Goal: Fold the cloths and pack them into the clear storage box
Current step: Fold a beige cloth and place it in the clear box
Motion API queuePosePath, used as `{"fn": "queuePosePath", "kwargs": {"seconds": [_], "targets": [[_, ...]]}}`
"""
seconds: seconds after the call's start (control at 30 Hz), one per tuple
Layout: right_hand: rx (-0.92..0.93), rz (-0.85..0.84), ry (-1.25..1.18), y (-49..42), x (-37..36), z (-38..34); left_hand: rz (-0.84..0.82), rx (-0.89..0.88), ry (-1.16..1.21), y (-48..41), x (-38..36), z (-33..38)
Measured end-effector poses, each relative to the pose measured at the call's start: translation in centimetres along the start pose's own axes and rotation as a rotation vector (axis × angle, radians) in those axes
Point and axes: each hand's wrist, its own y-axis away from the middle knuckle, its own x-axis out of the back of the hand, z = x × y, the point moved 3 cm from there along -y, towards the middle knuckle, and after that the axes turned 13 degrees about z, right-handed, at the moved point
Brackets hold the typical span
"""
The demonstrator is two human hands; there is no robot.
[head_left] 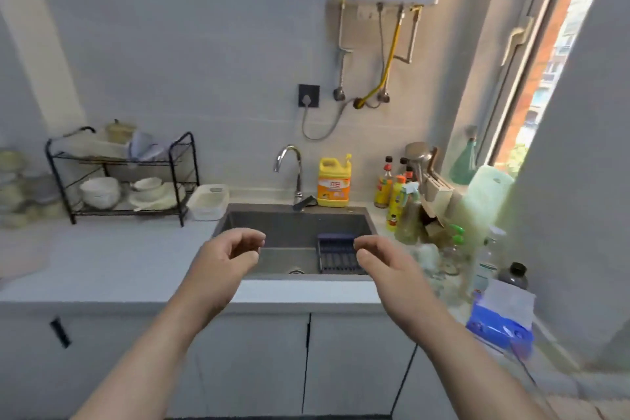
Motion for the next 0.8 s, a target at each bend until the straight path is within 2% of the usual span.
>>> {"fn": "queuePosePath", "kwargs": {"seconds": [0.17, 0.4, 0.57, 0.8], "targets": [[0.054, -0.156, -0.007, 2.9, -13.0, -4.9, 0.212, 0.07, 0.013, -1.6, 14.4, -4.5], [0.022, -0.346, -0.07, 8.0, -30.0, -10.5, 0.404, 0.161, -0.009, -3.3, 32.7, -11.1], [0.017, -0.467, -0.039, 9.3, -37.9, -12.3, 0.489, 0.206, -0.007, -4.1, 39.3, -14.0], [-0.016, -0.561, -0.088, 5.1, -48.6, -12.1, 0.576, 0.277, -0.079, -9.2, 44.3, -19.4]]}}
